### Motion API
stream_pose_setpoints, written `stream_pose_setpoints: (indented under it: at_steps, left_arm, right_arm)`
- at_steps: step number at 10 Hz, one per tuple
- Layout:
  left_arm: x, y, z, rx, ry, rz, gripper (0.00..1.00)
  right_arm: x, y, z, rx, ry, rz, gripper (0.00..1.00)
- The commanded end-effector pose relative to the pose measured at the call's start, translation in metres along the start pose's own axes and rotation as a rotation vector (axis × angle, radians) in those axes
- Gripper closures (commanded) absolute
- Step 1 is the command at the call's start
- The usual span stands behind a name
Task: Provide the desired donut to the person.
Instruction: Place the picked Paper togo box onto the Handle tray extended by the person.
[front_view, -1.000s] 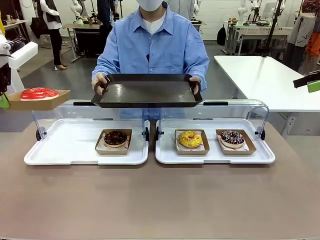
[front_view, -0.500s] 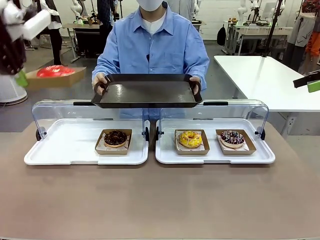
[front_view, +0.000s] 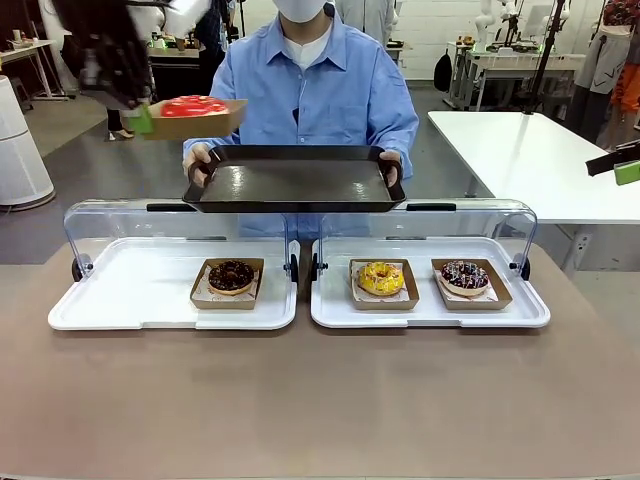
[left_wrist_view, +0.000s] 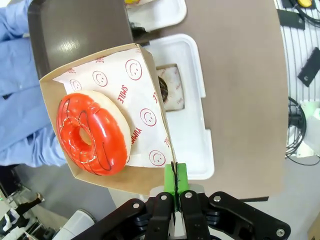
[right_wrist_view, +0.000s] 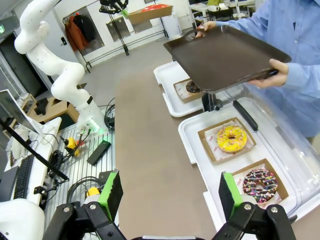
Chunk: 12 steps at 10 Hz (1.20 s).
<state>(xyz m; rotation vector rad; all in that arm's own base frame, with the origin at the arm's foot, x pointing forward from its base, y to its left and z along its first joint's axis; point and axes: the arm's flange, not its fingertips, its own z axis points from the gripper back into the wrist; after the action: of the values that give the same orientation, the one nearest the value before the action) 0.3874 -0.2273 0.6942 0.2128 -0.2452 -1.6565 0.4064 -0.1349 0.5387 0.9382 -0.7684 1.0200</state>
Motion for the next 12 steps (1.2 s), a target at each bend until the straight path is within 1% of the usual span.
stream_pose_setpoints:
  at_steps: [1, 2, 5, 10, 12]
  left_arm:
    - [0.024, 0.035, -0.009, 0.023, 0.028, 0.014, 0.99]
    - [0.034, 0.051, -0.022, 0.008, 0.029, 0.006, 0.99]
    - [0.038, 0.088, -0.065, -0.031, 0.036, 0.015, 0.99]
    - [0.008, 0.135, -0.108, -0.072, 0.017, 0.030, 0.99]
    - [-0.001, 0.149, -0.122, -0.088, 0.004, 0.034, 0.99]
  right_arm:
    - [0.001, 0.001, 0.000, 0.004, -0.009, 0.005, 0.00]
    - [0.001, 0.001, 0.000, 0.004, -0.009, 0.005, 0.00]
    - [0.001, 0.001, 0.000, 0.004, -0.009, 0.005, 0.00]
    - [0.001, 0.001, 0.000, 0.004, -0.009, 0.005, 0.00]
    - [0.001, 0.001, 0.000, 0.004, -0.009, 0.005, 0.00]
